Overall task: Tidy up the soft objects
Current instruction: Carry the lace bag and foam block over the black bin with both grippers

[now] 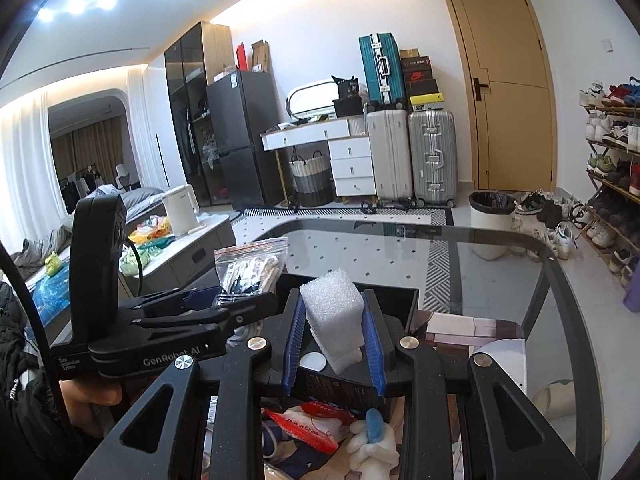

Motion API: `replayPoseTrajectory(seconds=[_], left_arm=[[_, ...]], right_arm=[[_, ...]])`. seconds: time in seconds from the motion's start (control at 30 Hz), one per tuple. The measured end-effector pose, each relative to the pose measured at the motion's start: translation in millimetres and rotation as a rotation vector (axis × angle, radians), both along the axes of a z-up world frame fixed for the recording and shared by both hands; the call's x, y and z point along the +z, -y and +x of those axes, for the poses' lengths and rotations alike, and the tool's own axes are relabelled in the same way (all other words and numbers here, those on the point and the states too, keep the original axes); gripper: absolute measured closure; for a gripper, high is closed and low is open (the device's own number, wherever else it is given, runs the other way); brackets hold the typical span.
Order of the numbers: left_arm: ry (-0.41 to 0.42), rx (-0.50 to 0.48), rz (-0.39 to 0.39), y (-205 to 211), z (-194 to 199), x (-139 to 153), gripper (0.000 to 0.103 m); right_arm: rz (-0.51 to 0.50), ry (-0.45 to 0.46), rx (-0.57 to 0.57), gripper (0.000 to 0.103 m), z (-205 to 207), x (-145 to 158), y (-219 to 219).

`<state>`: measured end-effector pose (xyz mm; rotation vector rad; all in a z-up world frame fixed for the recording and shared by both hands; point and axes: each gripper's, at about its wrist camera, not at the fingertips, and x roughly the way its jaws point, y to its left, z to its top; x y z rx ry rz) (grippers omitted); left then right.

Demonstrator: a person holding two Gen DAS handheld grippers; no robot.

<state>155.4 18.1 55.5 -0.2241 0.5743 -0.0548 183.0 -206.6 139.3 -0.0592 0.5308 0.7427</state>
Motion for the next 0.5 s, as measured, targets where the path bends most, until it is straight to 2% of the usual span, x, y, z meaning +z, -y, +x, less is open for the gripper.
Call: replayPoseTrajectory(seconds=[0.07, 0.5], left_arm=[[-0.023, 0.004, 0.014, 2.6, 3.9, -4.0, 0.046], [-0.047, -0.016, 0.037, 10.7, 8.1, -12.9, 0.046]], right_arm=[[-0.017, -0.019, -0.003, 0.075, 5.4, -6.7, -4.4], [-0.101, -0.099, 0.008, 0.075, 25.6, -37.5, -12.3]])
